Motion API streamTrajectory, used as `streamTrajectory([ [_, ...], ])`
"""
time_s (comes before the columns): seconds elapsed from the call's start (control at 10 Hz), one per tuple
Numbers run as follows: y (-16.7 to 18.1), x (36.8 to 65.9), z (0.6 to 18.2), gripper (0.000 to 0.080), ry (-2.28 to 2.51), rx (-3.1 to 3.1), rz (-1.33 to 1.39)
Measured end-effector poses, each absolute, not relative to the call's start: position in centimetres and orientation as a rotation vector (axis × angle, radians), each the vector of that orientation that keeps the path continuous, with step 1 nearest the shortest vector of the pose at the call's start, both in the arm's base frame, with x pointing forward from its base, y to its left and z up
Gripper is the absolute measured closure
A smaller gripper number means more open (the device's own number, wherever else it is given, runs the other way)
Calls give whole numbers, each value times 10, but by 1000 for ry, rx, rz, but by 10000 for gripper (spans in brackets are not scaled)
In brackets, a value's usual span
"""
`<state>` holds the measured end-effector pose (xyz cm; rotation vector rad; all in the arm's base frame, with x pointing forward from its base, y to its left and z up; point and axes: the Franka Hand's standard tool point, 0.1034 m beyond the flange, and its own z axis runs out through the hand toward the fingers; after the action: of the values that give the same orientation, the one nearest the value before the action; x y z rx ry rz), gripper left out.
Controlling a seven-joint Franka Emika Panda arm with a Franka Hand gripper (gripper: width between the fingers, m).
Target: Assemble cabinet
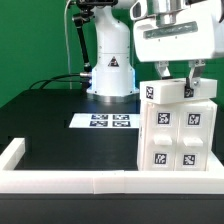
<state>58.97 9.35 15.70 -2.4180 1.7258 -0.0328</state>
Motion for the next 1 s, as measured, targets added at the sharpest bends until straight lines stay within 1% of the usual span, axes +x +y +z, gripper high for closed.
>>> streamTrajectory([
  [0.3, 95, 590, 157, 242, 1978, -2201, 9],
  [0.9, 94, 591, 157, 242, 2170, -1981, 59],
  [1.0, 95, 591, 158, 168, 2152, -1995, 60],
])
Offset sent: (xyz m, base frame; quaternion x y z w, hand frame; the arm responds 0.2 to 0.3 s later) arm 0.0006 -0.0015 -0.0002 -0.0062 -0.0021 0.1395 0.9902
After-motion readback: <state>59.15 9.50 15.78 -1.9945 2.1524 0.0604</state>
